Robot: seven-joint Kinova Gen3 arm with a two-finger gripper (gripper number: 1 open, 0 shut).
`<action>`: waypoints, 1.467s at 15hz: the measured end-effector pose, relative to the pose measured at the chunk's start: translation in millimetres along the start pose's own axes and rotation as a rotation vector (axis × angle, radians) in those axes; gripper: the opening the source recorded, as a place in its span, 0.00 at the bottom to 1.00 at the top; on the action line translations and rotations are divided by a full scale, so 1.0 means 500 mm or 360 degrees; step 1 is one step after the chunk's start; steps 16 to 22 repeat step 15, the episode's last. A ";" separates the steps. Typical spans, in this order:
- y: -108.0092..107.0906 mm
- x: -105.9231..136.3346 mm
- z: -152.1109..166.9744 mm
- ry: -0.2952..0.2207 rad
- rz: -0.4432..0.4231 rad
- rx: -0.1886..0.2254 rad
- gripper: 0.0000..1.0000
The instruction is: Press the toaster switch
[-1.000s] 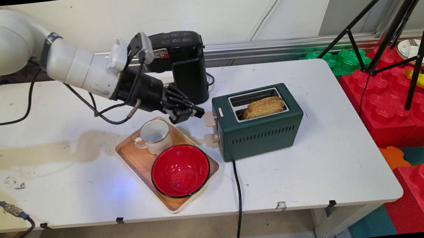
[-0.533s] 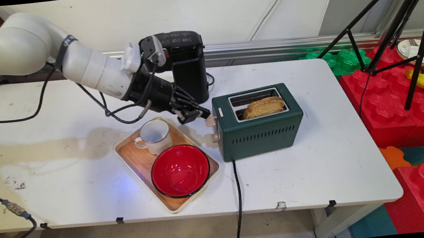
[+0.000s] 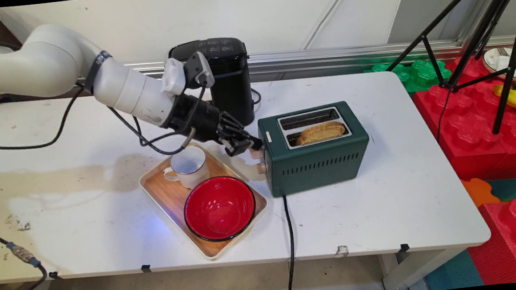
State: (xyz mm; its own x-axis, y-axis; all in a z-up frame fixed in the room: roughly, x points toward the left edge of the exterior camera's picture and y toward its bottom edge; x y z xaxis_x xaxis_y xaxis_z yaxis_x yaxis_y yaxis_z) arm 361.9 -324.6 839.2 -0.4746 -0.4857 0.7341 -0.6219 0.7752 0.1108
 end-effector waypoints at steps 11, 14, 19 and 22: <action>-0.002 -0.047 0.041 -0.0040 0.0010 -0.0019 0.00; -0.006 -0.055 0.038 -0.0039 0.0019 -0.0015 0.00; -0.006 -0.056 0.036 -0.0038 0.0022 -0.0013 0.00; -0.006 -0.056 0.036 -0.0038 0.0022 -0.0013 0.00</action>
